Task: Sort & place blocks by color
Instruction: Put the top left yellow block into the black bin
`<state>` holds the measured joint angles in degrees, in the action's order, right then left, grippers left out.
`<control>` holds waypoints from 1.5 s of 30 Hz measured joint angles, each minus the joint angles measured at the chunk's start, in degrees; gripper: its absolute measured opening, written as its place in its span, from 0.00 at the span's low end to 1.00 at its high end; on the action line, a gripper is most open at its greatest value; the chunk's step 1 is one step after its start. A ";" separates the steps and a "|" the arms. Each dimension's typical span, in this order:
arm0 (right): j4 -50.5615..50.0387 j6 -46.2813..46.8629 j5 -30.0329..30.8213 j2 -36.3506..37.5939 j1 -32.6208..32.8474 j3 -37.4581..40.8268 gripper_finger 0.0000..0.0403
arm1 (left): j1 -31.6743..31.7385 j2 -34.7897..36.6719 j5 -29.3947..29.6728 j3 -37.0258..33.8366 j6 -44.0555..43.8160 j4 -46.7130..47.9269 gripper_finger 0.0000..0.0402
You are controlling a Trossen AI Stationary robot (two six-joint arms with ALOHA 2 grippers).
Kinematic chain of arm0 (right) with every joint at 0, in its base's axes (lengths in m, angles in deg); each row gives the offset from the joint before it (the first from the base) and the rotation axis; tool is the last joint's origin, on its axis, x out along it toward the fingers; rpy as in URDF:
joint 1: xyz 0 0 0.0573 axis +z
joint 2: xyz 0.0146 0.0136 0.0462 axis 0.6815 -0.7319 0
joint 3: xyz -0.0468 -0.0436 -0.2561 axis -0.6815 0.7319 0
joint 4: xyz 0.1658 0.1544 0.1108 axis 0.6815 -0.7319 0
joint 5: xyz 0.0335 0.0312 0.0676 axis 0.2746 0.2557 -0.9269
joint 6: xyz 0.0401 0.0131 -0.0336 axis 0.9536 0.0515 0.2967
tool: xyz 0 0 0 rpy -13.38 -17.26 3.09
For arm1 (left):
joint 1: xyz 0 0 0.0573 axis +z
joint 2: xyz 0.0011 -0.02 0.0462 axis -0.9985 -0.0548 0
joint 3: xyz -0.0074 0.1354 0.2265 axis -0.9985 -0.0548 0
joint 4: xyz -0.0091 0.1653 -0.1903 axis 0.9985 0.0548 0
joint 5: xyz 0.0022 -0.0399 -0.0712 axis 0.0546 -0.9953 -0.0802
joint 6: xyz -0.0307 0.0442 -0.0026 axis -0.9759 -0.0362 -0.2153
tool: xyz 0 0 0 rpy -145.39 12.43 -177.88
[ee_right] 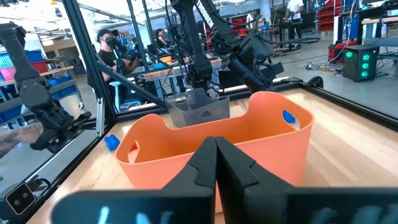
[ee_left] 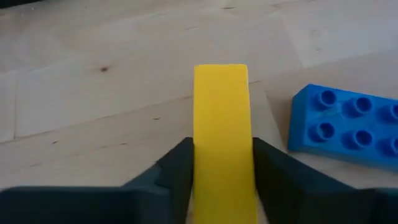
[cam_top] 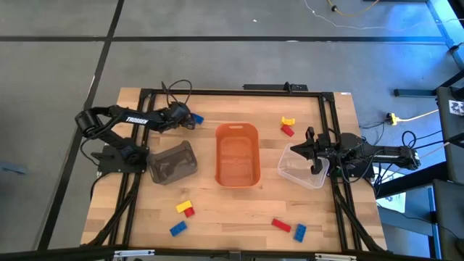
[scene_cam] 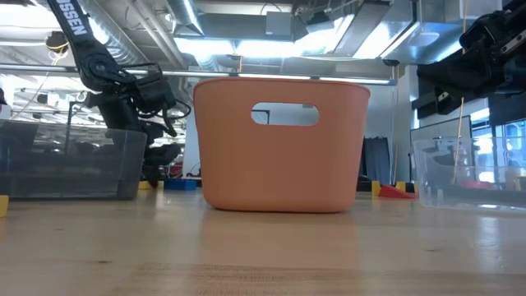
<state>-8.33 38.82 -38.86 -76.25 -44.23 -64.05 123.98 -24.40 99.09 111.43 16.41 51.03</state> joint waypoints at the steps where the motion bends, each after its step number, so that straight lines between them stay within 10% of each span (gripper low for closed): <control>1: 0.00 -0.01 0.00 0.00 0.01 -0.01 0.01 | 0.00 0.44 0.10 0.00 0.46 0.48 0.28; 24: 0.02 0.01 -0.01 0.00 -0.01 0.00 0.01 | -6.66 26.80 1.72 -0.13 15.54 -4.01 0.28; 45: 0.02 0.01 -0.01 -0.01 0.01 -0.01 0.01 | -18.84 28.02 1.35 -0.11 22.91 -22.05 0.28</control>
<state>-8.30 38.83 -38.87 -76.26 -44.22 -64.06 105.14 3.61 100.44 111.32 39.33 28.98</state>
